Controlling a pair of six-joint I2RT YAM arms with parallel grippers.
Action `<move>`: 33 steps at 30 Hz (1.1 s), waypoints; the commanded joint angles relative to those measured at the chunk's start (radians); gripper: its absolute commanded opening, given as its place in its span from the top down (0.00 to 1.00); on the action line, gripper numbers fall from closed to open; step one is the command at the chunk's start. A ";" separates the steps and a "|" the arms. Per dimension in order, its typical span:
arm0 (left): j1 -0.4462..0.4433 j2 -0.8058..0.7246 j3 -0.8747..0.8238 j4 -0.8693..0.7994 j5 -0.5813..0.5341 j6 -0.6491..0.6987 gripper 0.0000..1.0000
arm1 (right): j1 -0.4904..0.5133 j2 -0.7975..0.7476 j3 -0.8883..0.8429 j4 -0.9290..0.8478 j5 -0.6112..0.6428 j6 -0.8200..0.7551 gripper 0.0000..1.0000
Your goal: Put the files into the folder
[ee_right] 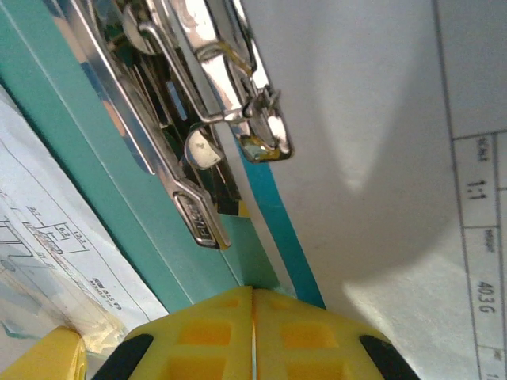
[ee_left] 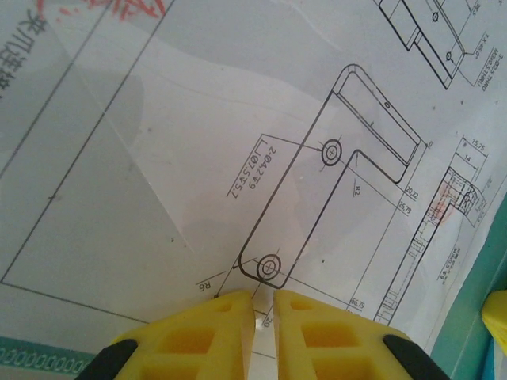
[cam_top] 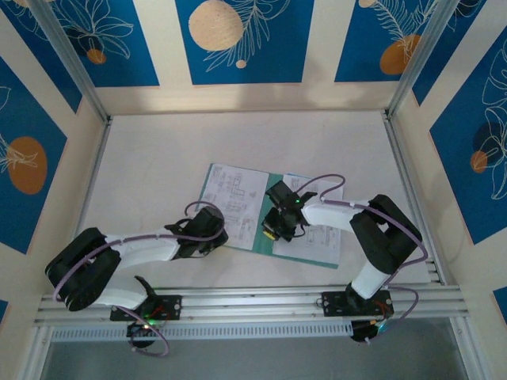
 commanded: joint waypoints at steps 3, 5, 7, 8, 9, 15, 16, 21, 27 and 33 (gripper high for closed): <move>-0.019 -0.002 -0.056 -0.076 0.026 -0.015 0.84 | -0.043 0.040 -0.045 -0.146 0.028 -0.010 0.90; -0.048 0.002 -0.064 -0.052 0.026 -0.043 0.84 | -0.066 0.038 -0.032 -0.150 0.022 -0.036 0.90; -0.081 0.014 -0.060 -0.034 0.026 -0.070 0.84 | -0.088 0.046 -0.015 -0.155 0.015 -0.062 0.90; -0.098 0.022 -0.057 -0.022 0.026 -0.084 0.84 | -0.099 0.052 -0.004 -0.157 0.009 -0.075 0.90; -0.109 0.026 -0.054 -0.017 0.023 -0.093 0.84 | -0.107 0.056 0.003 -0.159 0.004 -0.083 0.90; -0.123 0.005 -0.042 -0.046 -0.013 -0.107 0.84 | -0.118 0.049 0.014 -0.161 -0.003 -0.097 0.91; -0.123 0.000 -0.041 -0.045 -0.013 -0.104 0.84 | -0.121 0.047 0.013 -0.162 -0.001 -0.101 0.91; -0.125 -0.004 -0.036 -0.038 0.001 -0.105 0.84 | -0.136 0.040 0.039 -0.174 -0.003 -0.140 0.91; -0.125 -0.097 0.005 -0.126 -0.032 -0.045 0.73 | -0.068 -0.041 0.112 -0.240 0.077 -0.200 0.87; -0.053 -0.238 0.063 -0.354 -0.052 0.104 0.57 | -0.009 -0.111 0.128 -0.307 0.136 -0.194 0.84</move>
